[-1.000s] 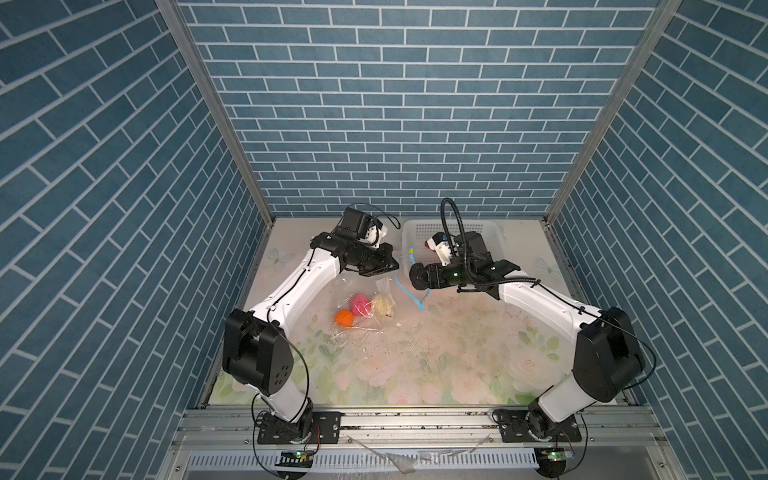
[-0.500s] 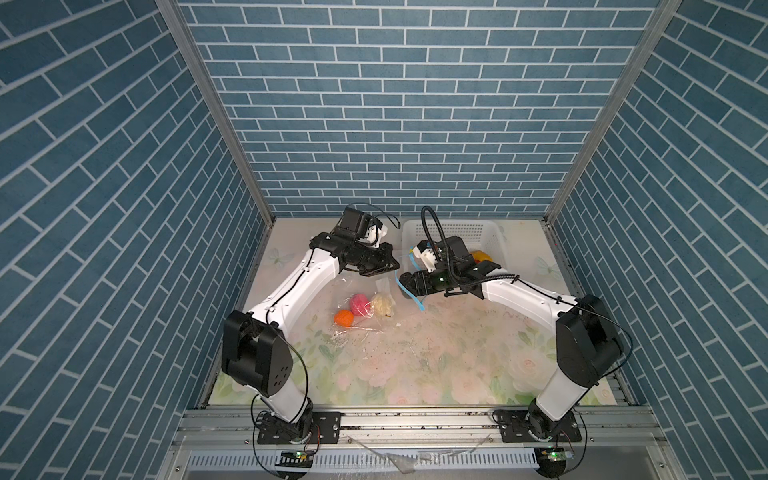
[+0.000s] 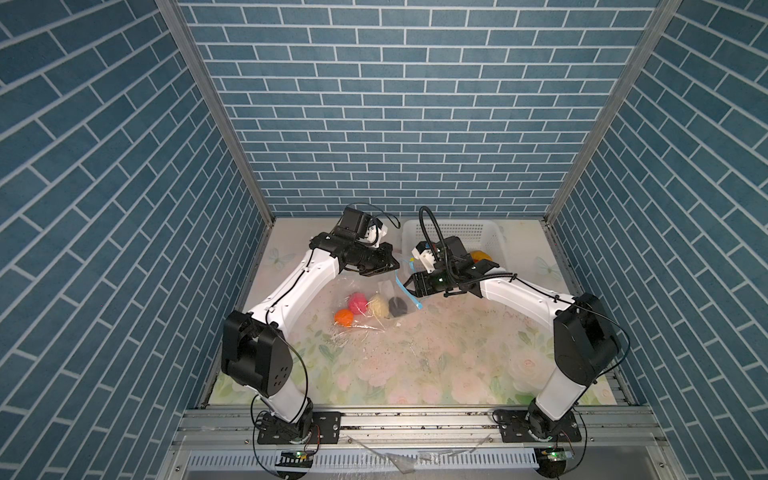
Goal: Place the food in the zip-top bag and seal the zipper
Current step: 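Lower the dark avocado into the bag and open the right gripper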
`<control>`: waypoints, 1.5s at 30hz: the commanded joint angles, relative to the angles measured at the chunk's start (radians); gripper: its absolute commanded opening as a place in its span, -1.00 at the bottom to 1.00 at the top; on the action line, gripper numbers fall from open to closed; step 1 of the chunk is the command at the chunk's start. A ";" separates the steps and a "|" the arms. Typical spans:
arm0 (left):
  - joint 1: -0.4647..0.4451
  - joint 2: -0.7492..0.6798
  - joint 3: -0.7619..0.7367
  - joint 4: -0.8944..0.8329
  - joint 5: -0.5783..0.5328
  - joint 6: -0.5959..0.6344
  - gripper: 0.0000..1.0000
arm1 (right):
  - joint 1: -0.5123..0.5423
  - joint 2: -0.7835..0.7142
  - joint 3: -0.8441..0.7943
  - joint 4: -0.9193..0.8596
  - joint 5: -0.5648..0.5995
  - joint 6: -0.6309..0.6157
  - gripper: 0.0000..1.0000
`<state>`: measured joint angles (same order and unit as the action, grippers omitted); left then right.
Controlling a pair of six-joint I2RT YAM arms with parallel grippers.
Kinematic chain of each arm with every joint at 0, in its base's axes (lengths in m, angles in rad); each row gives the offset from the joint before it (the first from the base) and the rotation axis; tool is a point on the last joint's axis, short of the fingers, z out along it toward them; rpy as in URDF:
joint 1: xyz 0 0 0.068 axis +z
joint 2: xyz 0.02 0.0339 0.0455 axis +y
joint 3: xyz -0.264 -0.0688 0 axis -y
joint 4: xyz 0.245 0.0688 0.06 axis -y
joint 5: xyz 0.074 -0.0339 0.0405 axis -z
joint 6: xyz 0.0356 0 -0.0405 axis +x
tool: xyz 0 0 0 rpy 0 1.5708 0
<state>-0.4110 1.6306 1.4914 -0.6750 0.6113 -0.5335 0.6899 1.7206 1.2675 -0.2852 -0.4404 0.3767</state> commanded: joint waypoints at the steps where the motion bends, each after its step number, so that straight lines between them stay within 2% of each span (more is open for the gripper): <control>1: 0.001 -0.026 -0.003 0.011 0.011 0.001 -1.00 | 0.007 -0.047 0.048 -0.057 0.026 -0.024 0.27; 6: 0.003 -0.027 -0.005 0.009 0.009 0.003 -1.00 | 0.005 -0.171 0.011 -0.146 0.151 0.043 0.16; 11: 0.003 -0.028 -0.006 0.010 0.011 0.004 -1.00 | -0.005 -0.271 -0.097 -0.155 0.274 0.210 0.13; 17: 0.002 -0.038 -0.014 0.016 0.005 0.001 -1.00 | -0.028 -0.225 -0.128 -0.112 0.218 0.343 0.24; 20: 0.003 -0.041 -0.020 0.019 0.009 0.001 -1.00 | -0.047 -0.196 -0.158 -0.006 0.139 0.418 0.29; 23: 0.002 -0.046 -0.022 0.020 0.009 0.000 -1.00 | -0.063 -0.173 -0.183 0.030 0.150 0.512 0.29; 29: 0.005 -0.054 -0.020 0.015 0.007 0.004 -1.00 | -0.076 -0.106 -0.166 0.060 0.101 0.571 0.28; 34: 0.007 -0.055 -0.017 0.007 0.009 0.006 -1.00 | -0.075 -0.036 -0.136 0.089 0.036 0.600 0.11; 45: 0.024 -0.066 -0.007 -0.018 0.010 0.023 -1.00 | -0.075 -0.047 -0.128 0.143 0.004 0.617 -0.55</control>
<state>-0.3958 1.5963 1.4803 -0.6819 0.6117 -0.5301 0.6140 1.6978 1.1133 -0.1734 -0.4164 0.9691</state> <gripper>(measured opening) 0.045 0.240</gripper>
